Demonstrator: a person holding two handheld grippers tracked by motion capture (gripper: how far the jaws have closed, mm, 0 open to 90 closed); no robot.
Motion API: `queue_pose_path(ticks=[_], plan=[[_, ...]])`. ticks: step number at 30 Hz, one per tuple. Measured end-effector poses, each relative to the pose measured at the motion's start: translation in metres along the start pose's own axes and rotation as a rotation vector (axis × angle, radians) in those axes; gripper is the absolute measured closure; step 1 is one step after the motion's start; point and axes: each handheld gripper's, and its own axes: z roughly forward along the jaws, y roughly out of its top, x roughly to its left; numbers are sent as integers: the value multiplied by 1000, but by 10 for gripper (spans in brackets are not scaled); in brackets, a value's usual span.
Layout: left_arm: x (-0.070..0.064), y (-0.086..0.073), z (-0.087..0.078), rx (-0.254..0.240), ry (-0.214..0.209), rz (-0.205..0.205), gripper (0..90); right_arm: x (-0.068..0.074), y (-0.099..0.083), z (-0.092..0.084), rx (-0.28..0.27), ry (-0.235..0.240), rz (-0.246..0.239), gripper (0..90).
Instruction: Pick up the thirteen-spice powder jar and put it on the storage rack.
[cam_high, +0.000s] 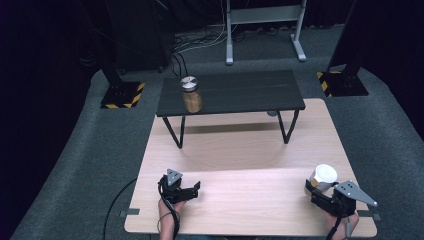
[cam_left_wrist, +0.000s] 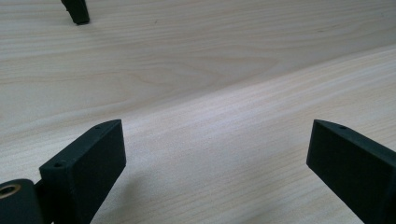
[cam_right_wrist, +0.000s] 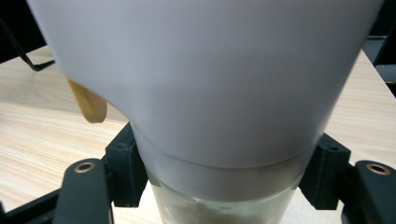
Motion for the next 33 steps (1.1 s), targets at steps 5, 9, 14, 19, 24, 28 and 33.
queue_pose_path(ticks=[5,9,14,19,24,28,33], plan=[[-1,3,1,17,3,4,46,-2,14,1,8,17,-11,297],[-1,2,1,10,7,6,46,-2,22,3,17,21,-12,296],[-2,2,1,13,6,16,46,-3,31,7,26,35,-2,296],[-4,3,2,21,10,22,48,-4,45,8,21,54,-7,296],[-3,4,2,22,8,16,50,-6,60,12,15,68,-13,295],[-3,4,2,25,6,18,51,-6,69,15,10,73,-13,296],[-2,4,2,24,5,18,51,-5,81,20,21,77,-20,295]])
